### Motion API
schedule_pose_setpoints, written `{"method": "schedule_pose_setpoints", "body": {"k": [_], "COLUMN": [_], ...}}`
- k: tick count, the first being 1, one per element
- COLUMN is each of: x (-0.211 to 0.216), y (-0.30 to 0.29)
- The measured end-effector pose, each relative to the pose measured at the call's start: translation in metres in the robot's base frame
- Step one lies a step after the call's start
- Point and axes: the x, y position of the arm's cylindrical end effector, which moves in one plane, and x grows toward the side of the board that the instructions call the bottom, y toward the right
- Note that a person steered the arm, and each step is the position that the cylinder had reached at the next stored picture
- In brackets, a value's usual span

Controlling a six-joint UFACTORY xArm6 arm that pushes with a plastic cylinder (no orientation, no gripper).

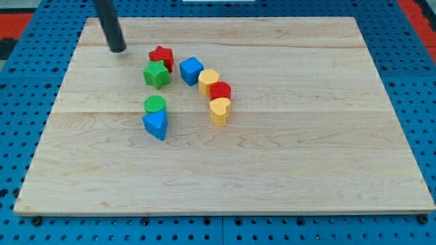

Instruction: Slide the red star along with green star down

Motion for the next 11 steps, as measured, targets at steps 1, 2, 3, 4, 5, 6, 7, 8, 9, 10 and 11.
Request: {"method": "schedule_pose_setpoints", "body": {"k": [1,2,3,4,5,6,7,8,9,10,11], "x": [0.008,0.03,0.033,0.009,-0.011,-0.01,0.007,0.026,0.027,-0.003,-0.017], "y": [0.028,0.038,0.038,0.035,0.035,0.044,0.053,0.053,0.053,0.053,0.064]}}
